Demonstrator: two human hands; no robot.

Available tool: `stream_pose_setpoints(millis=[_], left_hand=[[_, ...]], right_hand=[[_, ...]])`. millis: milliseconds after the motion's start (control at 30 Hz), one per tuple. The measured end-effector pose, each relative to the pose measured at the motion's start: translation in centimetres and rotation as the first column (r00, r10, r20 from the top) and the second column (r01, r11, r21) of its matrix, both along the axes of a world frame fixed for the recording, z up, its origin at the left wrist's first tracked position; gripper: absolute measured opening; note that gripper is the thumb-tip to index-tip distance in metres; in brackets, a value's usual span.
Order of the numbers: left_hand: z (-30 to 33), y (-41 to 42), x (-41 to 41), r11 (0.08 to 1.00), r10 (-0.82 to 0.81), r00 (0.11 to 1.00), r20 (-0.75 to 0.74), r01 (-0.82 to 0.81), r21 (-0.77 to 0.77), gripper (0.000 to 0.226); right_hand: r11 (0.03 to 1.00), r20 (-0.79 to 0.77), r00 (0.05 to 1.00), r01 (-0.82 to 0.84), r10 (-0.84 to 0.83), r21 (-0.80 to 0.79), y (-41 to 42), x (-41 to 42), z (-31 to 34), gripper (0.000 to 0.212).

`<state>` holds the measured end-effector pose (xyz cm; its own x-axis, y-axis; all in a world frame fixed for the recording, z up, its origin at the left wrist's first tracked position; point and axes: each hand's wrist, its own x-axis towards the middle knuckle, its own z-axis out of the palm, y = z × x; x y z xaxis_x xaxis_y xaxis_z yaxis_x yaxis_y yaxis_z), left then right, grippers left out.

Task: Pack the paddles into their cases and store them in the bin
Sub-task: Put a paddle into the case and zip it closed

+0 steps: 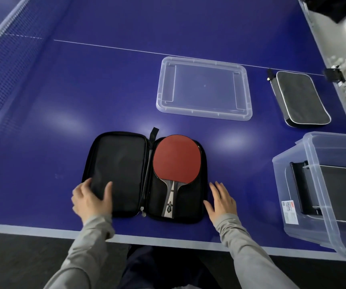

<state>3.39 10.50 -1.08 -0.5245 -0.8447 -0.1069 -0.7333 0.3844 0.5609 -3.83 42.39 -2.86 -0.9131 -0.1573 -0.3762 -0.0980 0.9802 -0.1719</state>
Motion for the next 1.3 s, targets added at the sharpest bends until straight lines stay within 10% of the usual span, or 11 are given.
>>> stream_pose_setpoints(millis=[167,367,567,800,1000,1300], left_hand=[[-1.2,-5.4,1.1,0.975,0.054,0.986,0.160,-0.086,0.205,0.068],[-1.5,-6.8,2.2,0.893,0.060,0.996,-0.070,-0.023,0.450,0.034],[3.6,-6.9,3.0,0.584,0.302,0.907,-0.292,0.066,0.809,0.039],[10.7,2.2,1.4,0.633,-0.172,0.852,-0.494,0.479,0.607,0.042],[10.8,10.9,0.4,0.700,-0.485,0.771,-0.413,0.625,0.344,0.038],[7.8,10.4,-1.0,0.685,-0.389,0.818,-0.425,0.565,0.460,0.033]], right_hand=[[1.000,0.002,1.000,0.008,-0.008,0.026,-0.3,-0.1,0.2,0.062],[0.998,0.013,1.000,0.026,-0.027,0.051,-0.7,-0.2,0.2,0.062],[0.998,0.040,0.998,0.057,-0.057,0.015,-0.9,-0.2,0.9,0.061],[0.888,-0.084,0.965,0.194,-0.250,-0.417,-2.6,-0.7,4.4,0.043],[0.482,0.172,0.906,0.357,-0.387,-0.800,-7.3,-1.2,9.7,0.016],[0.714,0.046,0.925,0.321,-0.376,-0.622,-5.9,-2.9,9.1,0.034]])
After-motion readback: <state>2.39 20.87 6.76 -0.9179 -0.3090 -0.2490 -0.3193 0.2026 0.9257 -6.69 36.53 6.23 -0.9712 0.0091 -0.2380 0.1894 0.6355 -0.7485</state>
